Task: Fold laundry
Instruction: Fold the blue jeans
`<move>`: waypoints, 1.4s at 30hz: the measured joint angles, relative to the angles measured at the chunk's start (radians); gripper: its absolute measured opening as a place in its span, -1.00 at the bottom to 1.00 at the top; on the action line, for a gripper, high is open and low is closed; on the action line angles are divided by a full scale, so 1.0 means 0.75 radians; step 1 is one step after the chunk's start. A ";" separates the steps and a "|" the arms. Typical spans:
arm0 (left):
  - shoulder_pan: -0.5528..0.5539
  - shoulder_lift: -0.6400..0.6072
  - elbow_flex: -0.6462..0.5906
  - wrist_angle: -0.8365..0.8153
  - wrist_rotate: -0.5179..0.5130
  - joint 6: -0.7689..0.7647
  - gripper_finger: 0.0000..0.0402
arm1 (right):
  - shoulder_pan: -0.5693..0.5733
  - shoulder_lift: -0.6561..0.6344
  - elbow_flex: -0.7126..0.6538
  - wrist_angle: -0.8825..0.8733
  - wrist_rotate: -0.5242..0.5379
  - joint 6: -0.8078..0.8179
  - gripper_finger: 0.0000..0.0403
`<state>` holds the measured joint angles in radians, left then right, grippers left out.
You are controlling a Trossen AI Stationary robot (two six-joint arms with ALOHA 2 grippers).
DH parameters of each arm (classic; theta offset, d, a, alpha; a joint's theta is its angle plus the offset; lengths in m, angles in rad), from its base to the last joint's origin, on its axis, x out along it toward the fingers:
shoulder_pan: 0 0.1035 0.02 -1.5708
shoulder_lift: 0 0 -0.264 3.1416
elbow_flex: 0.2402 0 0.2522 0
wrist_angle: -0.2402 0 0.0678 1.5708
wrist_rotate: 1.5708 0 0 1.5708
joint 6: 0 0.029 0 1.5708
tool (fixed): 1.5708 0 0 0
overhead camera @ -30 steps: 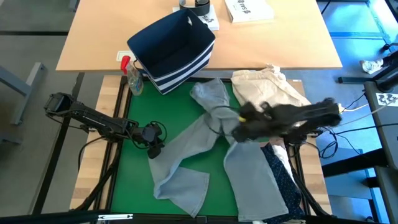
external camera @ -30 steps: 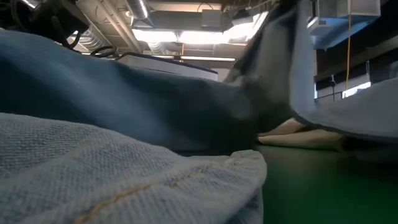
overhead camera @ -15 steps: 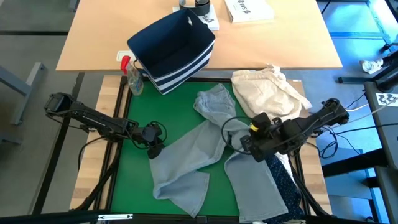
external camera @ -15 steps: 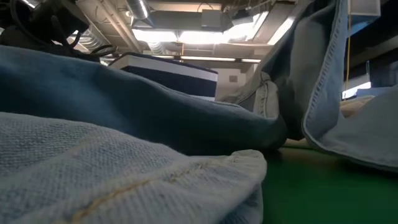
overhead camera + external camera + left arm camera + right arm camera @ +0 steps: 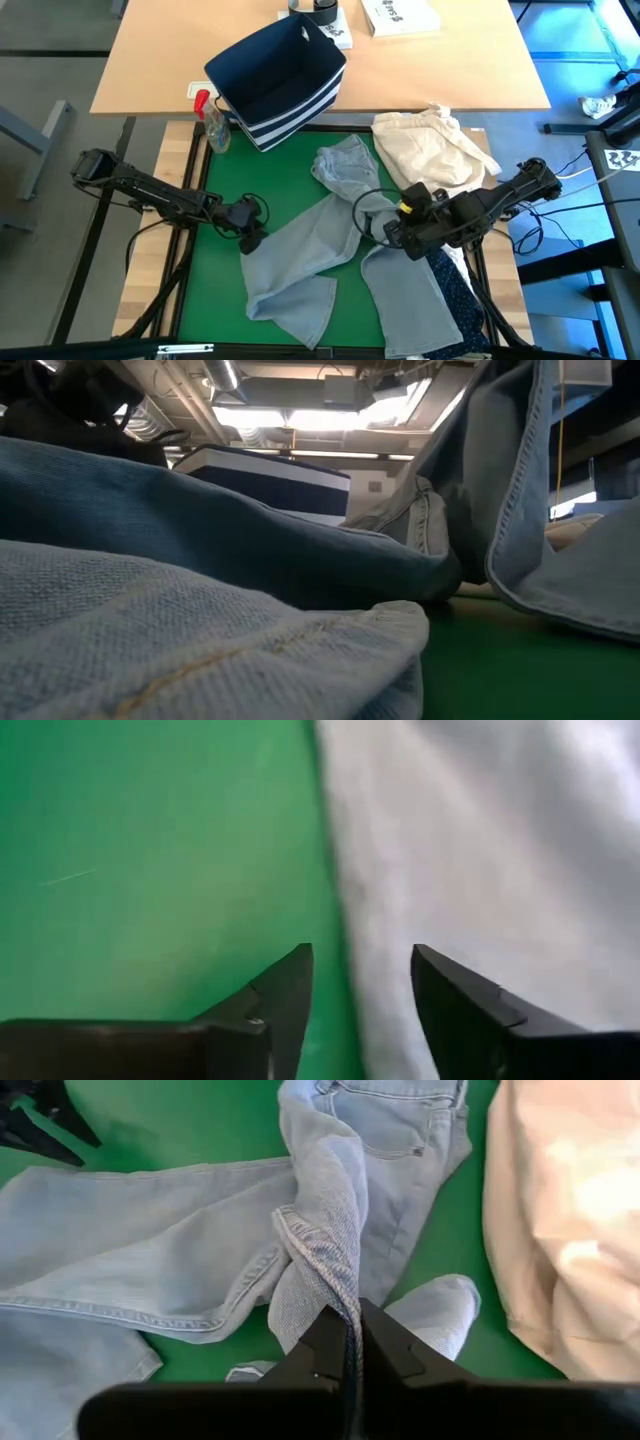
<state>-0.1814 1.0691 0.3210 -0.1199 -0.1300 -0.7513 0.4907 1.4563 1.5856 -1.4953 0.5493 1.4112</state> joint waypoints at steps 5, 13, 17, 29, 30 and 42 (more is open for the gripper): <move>0.001 0.001 0.000 0.136 0.022 -0.005 -0.01 | 0.000 0.000 0.000 0.010 0.000 -0.005 -0.94; 0.086 0.255 0.004 0.445 0.057 0.030 0.00 | 0.000 0.001 0.000 0.017 0.000 -0.007 -0.94; 0.157 0.461 0.039 0.575 0.142 0.099 -0.03 | 0.000 0.001 0.000 0.018 0.000 -0.009 -0.93; 0.218 0.728 0.168 0.592 0.366 0.263 -0.87 | 0.000 0.001 -0.085 0.054 -0.035 -0.044 -0.93; 0.219 0.685 0.168 0.505 0.413 0.235 -0.92 | 0.000 0.001 -0.105 0.064 -0.057 -0.043 -0.93; -0.046 -0.142 0.154 -0.732 0.243 -0.287 -0.98 | -0.003 0.002 -0.347 0.375 -0.138 -0.077 -0.93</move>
<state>-0.2157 0.9629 0.4362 -0.6691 0.0522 -0.9663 0.4883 1.4581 1.3253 -1.2138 0.4461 1.3533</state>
